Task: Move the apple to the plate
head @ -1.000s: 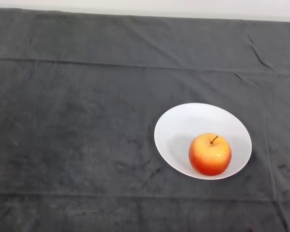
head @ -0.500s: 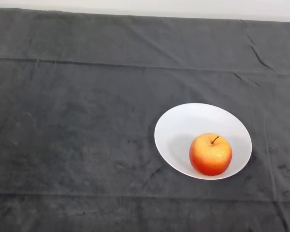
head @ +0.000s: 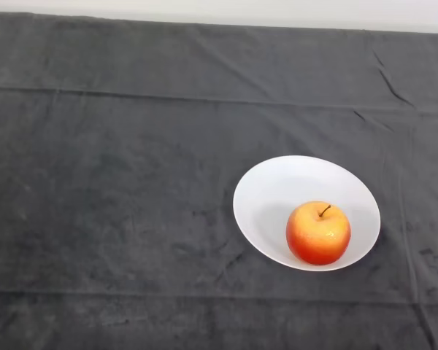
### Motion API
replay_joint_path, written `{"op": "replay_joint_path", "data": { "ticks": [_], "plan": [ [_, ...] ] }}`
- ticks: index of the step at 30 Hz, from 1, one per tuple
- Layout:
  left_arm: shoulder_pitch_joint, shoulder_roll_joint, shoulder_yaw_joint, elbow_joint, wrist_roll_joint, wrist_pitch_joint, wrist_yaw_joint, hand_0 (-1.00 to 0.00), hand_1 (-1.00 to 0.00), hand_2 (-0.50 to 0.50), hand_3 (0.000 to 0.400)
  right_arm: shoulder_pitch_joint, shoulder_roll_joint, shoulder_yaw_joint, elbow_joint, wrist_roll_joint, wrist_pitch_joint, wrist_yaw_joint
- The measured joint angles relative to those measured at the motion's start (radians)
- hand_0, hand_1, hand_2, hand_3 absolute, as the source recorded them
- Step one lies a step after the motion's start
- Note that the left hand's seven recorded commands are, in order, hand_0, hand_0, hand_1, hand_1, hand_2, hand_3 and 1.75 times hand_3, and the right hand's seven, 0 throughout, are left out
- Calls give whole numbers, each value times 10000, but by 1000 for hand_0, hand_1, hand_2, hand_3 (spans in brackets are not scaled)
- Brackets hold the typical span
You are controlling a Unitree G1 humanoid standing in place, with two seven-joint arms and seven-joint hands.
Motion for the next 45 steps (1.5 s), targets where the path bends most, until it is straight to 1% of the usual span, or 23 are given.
{"op": "replay_joint_path", "data": {
  "ticks": [10, 16, 20, 28, 34, 38, 45],
  "plan": [
    [-8, -33, 315, 0, 171, -5, -102, 0, 0, 0, 0, 0, 0, 0, 0, 0, 0, 0],
    [-10, -35, 333, 1, 361, -7, -111, 0, 0, 0, 0, 0, 0, -3, 0, -1, 0, 0],
    [-13, -39, 351, 2, 365, -7, -255, 0, 0, 0, 0, 0, 0, -2, 0, -2, 0, 0],
    [-18, -61, 380, 3, 400, -7, -277, 0, 0, 0, 0, 0, -1, -3, 0, -2, 0, 0],
    [-30, -86, 423, 4, 571, -7, -343, 0, 0, 0, 0, 0, -1, -2, 0, -2, 0, 0],
    [-223, -279, 725, 40, 579, -7, -384, 0, 0, 0, 0, 0, -1, -4, 0, -1, 0, -1],
    [-278, -290, 767, 46, 590, -8, -434, 0, 0, 0, 0, 1, -1, -2, 0, -5, -1, 0]
  ]
}}
